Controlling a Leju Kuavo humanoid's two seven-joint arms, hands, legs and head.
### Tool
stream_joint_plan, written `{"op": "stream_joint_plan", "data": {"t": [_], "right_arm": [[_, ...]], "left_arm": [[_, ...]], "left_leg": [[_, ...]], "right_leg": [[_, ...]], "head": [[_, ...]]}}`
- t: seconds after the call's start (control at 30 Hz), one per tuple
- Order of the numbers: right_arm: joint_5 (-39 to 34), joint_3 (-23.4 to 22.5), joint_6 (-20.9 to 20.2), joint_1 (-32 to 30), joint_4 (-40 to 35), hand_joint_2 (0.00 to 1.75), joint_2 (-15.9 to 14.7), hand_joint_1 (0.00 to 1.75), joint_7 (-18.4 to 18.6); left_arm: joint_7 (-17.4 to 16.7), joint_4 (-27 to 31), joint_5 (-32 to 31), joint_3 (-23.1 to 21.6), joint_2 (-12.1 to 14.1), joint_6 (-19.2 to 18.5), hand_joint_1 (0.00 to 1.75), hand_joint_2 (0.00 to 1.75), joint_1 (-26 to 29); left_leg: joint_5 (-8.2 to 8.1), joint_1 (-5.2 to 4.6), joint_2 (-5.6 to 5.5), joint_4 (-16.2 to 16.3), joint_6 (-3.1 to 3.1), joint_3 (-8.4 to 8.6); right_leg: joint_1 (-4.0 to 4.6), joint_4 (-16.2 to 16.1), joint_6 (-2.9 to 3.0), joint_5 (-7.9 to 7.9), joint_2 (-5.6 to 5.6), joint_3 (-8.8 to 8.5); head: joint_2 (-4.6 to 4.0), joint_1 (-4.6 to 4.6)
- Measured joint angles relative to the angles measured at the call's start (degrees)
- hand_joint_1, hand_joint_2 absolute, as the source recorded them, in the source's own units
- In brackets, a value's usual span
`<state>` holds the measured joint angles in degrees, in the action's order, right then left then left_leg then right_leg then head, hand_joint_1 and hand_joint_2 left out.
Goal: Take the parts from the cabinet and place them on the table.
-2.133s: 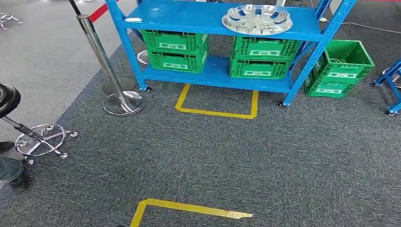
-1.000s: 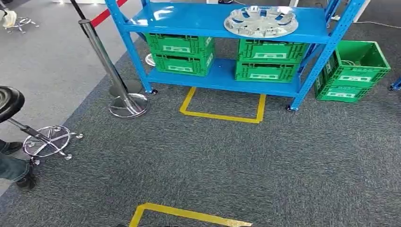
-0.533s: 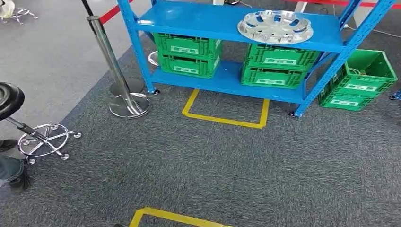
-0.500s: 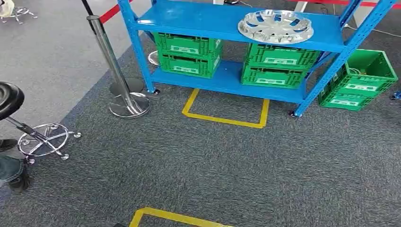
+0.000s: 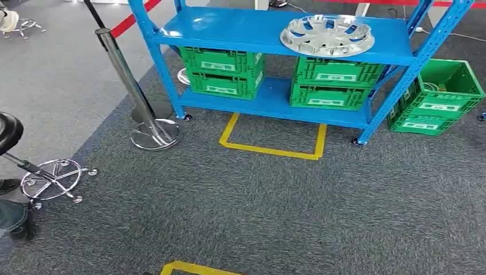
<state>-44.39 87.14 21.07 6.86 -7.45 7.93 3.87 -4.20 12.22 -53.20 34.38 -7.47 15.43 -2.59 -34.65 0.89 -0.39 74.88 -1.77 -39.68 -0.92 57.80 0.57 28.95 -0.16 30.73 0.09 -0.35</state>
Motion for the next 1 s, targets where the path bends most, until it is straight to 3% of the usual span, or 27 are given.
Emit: {"op": "stream_joint_plan", "data": {"t": [0.03, 0.1, 0.13, 0.17, 0.2, 0.3, 0.33, 0.37, 0.43, 0.47, 0.5, 0.53, 0.57, 0.6, 0.63, 0.67, 0.7, 0.77, 0.83, 0.87, 0.93, 0.97, 1.0], "right_arm": [[0.00, 0.00, 0.00, -0.05, 0.00, 0.00, 0.00, 0.00, 0.00], [0.00, 0.00, 0.00, 0.00, 0.00, 0.00, 0.02, 0.00, -0.02], [0.00, 0.00, 0.00, -0.02, 0.00, 0.00, 0.02, 0.00, -0.02], [0.00, 0.00, 0.00, 0.15, 0.00, 0.00, 0.02, 0.00, -0.02], [0.00, 0.00, 0.00, 0.14, 0.00, 0.00, 0.02, 0.00, -0.02], [0.00, 0.00, -0.07, 0.21, 0.00, 0.00, 0.00, 0.00, -0.02], [0.02, 0.00, -0.07, 0.25, 0.00, 0.00, 0.02, 0.00, -0.02], [0.00, 0.00, -0.07, 0.29, 0.00, 0.00, 0.02, 0.00, -0.04], [-0.26, 0.00, -0.09, 0.16, 0.00, 0.00, 0.00, 0.00, -0.04], [-0.46, 0.00, -0.09, 0.06, 0.00, 0.00, 0.00, 0.00, -0.04], [-0.61, 0.00, -0.11, 0.02, 0.00, 0.00, 0.00, 0.00, -0.13], [-0.68, 0.00, -0.13, 0.05, 0.00, 0.00, 0.00, 0.00, -0.24], [-0.70, 0.00, -0.15, 0.09, 0.00, 0.00, 0.00, 0.00, -0.31], [-0.74, 0.00, -0.15, 0.11, 0.00, 0.00, 0.00, 0.00, -0.35], [-0.87, 0.00, -0.17, 0.03, 0.00, 0.00, 0.00, 0.00, -0.37], [-1.01, 0.00, -0.17, 0.06, 0.02, 0.00, -0.11, 0.00, -0.37], [-1.09, 0.00, -0.28, 0.12, 0.02, 0.00, -0.11, 0.00, -0.39], [-1.29, 0.00, -0.35, -0.04, 0.02, 0.00, -0.11, 0.00, -0.39], [-1.42, -0.02, -0.35, -0.05, 0.02, 0.00, -0.15, 0.00, -0.39], [-1.51, -0.02, -0.35, 0.04, 0.02, 0.00, -0.15, 0.00, -0.37], [-1.64, -0.02, -0.46, 0.15, 0.02, 0.00, -0.15, 0.00, -0.39], [-1.75, -0.02, -0.52, 0.10, 0.02, 0.00, -0.15, 0.00, -0.37], [-1.84, -0.02, -0.52, 0.00, 0.02, 0.00, -0.17, 0.00, -0.37]], "left_arm": [[0.00, 0.00, -0.04, 0.02, 0.06, 0.00, 0.00, 0.00, 0.09], [0.00, 0.00, -0.09, 0.02, 0.15, 0.00, 0.00, 0.00, 0.04], [0.00, 0.00, -0.09, 0.02, 0.13, 0.00, 0.00, 0.00, 0.12], [0.00, -0.04, -0.09, 0.04, 0.11, 0.00, 0.00, 0.00, -0.03], [0.00, -0.04, -0.15, 0.04, 0.07, -0.02, 0.00, 0.00, -0.29], [0.02, -0.04, -0.19, 0.06, 0.04, 0.00, 0.00, 0.00, 0.09], [0.04, -0.04, -0.22, 0.09, 0.11, 0.04, 0.00, 0.00, 0.16], [0.04, -0.04, -0.24, 0.09, 0.13, 0.07, 0.00, 0.00, 0.02], [0.04, -0.04, -0.24, 0.11, 0.07, 0.02, 0.00, 0.00, -0.10], [0.04, -0.04, -0.24, 0.13, 0.02, 0.02, 0.00, 0.00, -0.10], [0.02, -0.04, -0.24, 0.17, 0.00, 0.02, 0.00, 0.00, 0.01], [-0.04, -0.04, -0.24, 0.24, 0.00, 0.02, 0.00, 0.00, 0.11], [-0.11, -0.04, -0.24, 0.35, 0.00, 0.04, 0.00, 0.00, 0.14], [-0.11, -0.04, -0.24, 0.44, -0.02, 0.02, 0.00, 0.00, 0.09], [-0.11, -0.04, -0.24, 0.50, -0.11, 0.02, 0.00, 0.00, 0.12], [-0.11, -0.09, -0.24, 0.57, -0.20, 0.02, 0.00, 0.00, -0.07], [-0.15, -0.09, -0.24, 0.61, -0.17, 0.04, 0.00, 0.00, -0.16], [-0.22, -0.09, -0.24, 0.70, -0.22, 0.04, 0.00, 0.00, -0.13], [-0.24, -0.07, -0.26, 0.74, -0.04, 0.15, 0.00, 0.00, -0.25], [-0.24, -0.07, -0.28, 0.81, -0.04, 0.15, 0.00, 0.00, -0.32], [-0.24, -0.07, -0.33, 0.90, -0.02, 0.15, 0.00, 0.00, -0.31], [-0.24, -0.07, -0.31, 0.94, -0.04, 0.15, 0.00, 0.00, -0.24], [-0.22, -0.09, -0.33, 0.96, -0.02, 0.15, 0.00, 0.00, -0.09]], "left_leg": [[2.82, 0.18, 0.02, -2.48, -0.09, 0.57], [9.14, 0.29, 0.13, -11.29, -0.13, 3.86], [10.23, 0.25, 0.32, -14.43, -0.12, 5.17], [9.04, -0.15, 0.27, -15.90, 0.17, 6.15], [8.37, -0.16, 0.33, -16.05, 0.74, 6.09], [8.18, -0.06, 0.18, -16.64, 1.92, 6.46], [7.99, -0.06, 0.23, -16.74, 2.32, 6.79], [7.72, -0.13, 0.26, -16.74, 2.75, 6.92], [7.24, -0.47, 0.25, -16.73, 3.36, 7.30], [6.97, -0.65, 0.22, -16.71, 3.48, 7.56], [6.66, -0.80, 0.19, -16.72, 3.55, 7.98], [6.27, -0.93, 0.15, -16.72, 3.56, 8.51], [5.86, -1.05, 0.09, -16.72, 3.55, 9.18], [5.38, -1.19, 0.05, -16.72, 3.52, 9.98], [4.89, -1.19, 0.05, -16.78, 3.42, 10.26], [4.47, -1.68, -0.08, -16.53, 3.00, 10.42], [4.36, -1.55, -0.14, -16.49, 2.75, 10.32], [4.35, -1.39, -0.02, -16.92, 2.30, 10.50], [3.55, -1.38, 0.01, -16.17, 1.49, 10.76], [2.44, -1.24, 0.05, -13.83, 1.01, 9.57], [-1.05, -0.69, 0.05, -4.89, 0.26, 4.44], [-1.99, -0.42, 0.06, -0.71, -0.05, 1.70], [-1.39, -0.18, 0.07, 0.70, -0.28, 0.21]], "right_leg": [[-0.08, 0.00, -0.20, 0.38, 0.10, -0.56], [-0.41, -0.01, -0.73, 1.19, 0.17, -1.84], [-0.42, -0.13, -1.17, 1.60, 0.12, -1.50], [-0.10, 0.11, -1.79, 2.17, 0.29, -1.74], [-0.09, -0.03, -2.10, 2.19, 0.11, -1.63], [-0.32, -0.58, -3.14, 2.70, -0.10, -2.31], [-0.35, 0.90, -3.26, 3.40, -0.07, -1.98], [-0.30, 4.43, -3.24, 5.14, -0.04, -0.04], [-0.20, 14.35, -3.22, 8.94, 0.03, 5.82], [-0.14, 17.80, -3.14, 9.45, 0.04, 8.36], [-0.07, 18.37, -2.99, 8.41, 0.05, 9.48], [0.06, 16.57, -2.73, 6.05, 0.04, 9.31], [0.25, 12.88, -2.39, 2.91, 0.03, 8.06], [0.42, 7.66, -1.85, -0.55, 0.07, 6.05], [0.71, 3.09, -1.24, -2.76, 0.06, 4.56], [0.89, 2.31, -0.97, -1.80, 0.01, 3.60], [0.87, 1.76, -1.02, -1.55, 0.01, 3.08], [1.04, 1.61, -0.79, -1.43, 0.25, 3.20], [0.37, 0.56, -0.41, -1.55, 0.21, 2.25], [0.31, 0.33, -0.07, -1.33, 0.12, 1.87], [0.28, 0.32, 0.25, -0.89, 0.00, 1.39], [0.25, 0.32, 0.26, -0.57, -0.02, 1.10], [0.21, 0.32, 0.19, -0.31, 0.03, 0.76]], "head": [[0.00, -0.04], [0.00, -0.04], [0.00, -0.11], [0.00, -0.44], [0.00, -0.33], [0.00, -0.28], [0.00, -0.11], [0.00, 0.00], [0.00, 0.04], [0.00, 0.07], [0.00, 0.04], [0.00, 0.02], [0.00, 0.07], [0.00, 0.02], [0.00, 0.11], [0.00, -0.13], [0.00, -0.07], [0.00, -0.02], [0.00, -0.08], [0.00, -0.48], [0.00, -0.50], [0.00, -0.39], [0.00, -0.48]]}}
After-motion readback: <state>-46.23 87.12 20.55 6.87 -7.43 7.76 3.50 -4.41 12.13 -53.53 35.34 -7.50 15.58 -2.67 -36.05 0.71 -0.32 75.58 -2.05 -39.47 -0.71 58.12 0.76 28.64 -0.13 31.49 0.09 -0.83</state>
